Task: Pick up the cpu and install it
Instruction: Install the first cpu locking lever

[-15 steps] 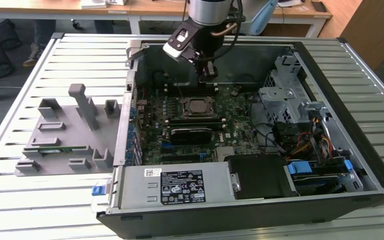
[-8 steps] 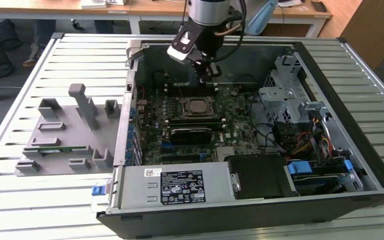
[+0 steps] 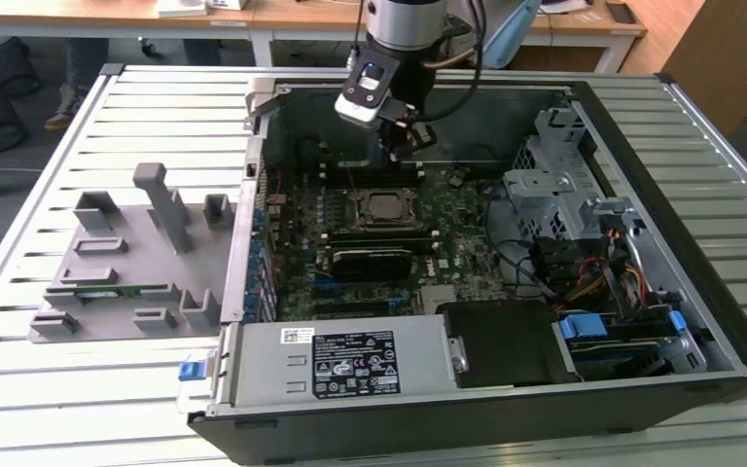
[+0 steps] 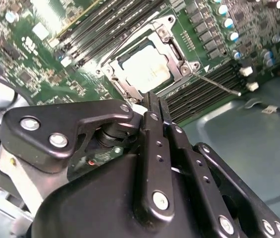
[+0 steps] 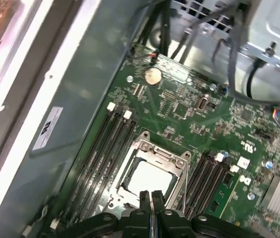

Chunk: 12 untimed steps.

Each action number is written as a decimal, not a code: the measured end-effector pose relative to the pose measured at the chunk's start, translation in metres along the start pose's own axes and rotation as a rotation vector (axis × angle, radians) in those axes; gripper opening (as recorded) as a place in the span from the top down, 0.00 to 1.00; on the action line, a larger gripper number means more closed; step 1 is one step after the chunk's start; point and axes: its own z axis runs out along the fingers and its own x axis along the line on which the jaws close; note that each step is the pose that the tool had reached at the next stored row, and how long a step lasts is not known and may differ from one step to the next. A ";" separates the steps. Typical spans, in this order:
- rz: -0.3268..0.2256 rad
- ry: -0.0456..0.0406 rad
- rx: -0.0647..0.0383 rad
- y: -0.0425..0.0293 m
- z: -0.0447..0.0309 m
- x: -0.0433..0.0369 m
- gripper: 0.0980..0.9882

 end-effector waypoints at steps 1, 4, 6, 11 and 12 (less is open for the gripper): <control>-0.018 0.0002 0.000 0.0000 0.0000 0.0000 0.93; -0.072 0.0008 0.000 0.0000 0.0002 0.0000 0.93; -0.109 0.0012 -0.001 0.0000 0.0003 0.0000 0.93; -0.200 0.0023 -0.001 0.0000 0.0006 0.0000 0.93; -0.218 0.0025 -0.001 0.0000 0.0006 0.0000 0.93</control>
